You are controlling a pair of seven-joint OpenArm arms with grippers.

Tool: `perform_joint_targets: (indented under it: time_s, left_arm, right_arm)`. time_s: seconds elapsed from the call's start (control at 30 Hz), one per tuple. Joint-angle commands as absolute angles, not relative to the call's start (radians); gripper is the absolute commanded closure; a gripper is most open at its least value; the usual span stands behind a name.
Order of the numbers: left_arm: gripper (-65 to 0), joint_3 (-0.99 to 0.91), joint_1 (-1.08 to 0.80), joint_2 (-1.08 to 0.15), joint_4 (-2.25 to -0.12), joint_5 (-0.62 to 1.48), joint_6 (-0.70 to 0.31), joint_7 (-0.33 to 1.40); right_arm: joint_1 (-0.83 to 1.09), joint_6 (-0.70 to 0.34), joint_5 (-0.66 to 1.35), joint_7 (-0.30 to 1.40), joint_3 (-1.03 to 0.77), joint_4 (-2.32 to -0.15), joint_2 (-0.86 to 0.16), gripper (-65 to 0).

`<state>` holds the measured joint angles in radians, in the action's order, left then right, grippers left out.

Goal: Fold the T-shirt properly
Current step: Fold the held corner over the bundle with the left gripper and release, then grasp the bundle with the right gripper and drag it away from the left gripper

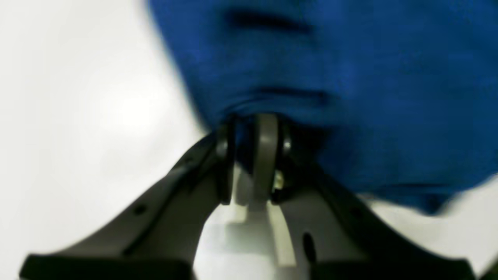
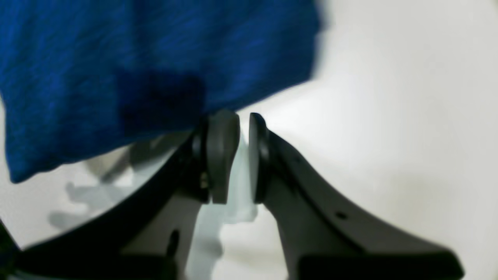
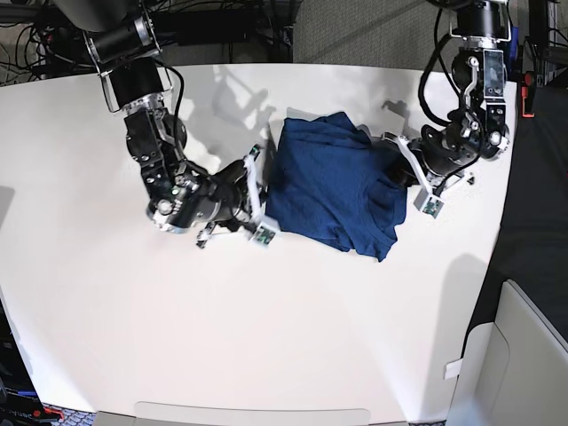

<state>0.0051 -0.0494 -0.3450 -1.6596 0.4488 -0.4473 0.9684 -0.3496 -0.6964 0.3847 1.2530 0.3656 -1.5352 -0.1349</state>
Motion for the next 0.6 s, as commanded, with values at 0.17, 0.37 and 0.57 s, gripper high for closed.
perform_joint_targets:
  time_s: [0.17,0.37,0.57]
  left_arm:
    - [-6.9,-0.033,-0.125,-0.383,-1.928,0.398,-0.452,1.000]
    - [-6.9,-0.059,-0.257,-0.326,-2.058,0.403,-0.452,1.099]
    - [-6.9,-0.056,-0.300,-0.236,-2.061,0.406,-0.455,1.109]
  right_arm:
    - [-0.447,-0.698,0.429,1.171,0.282,-1.541,-0.097,-7.8]
    - [-0.530,-0.698,0.331,1.030,0.286,-1.392,0.024,-7.8]
    - [-0.555,-0.698,0.065,0.820,0.283,-1.175,0.139,-7.8]
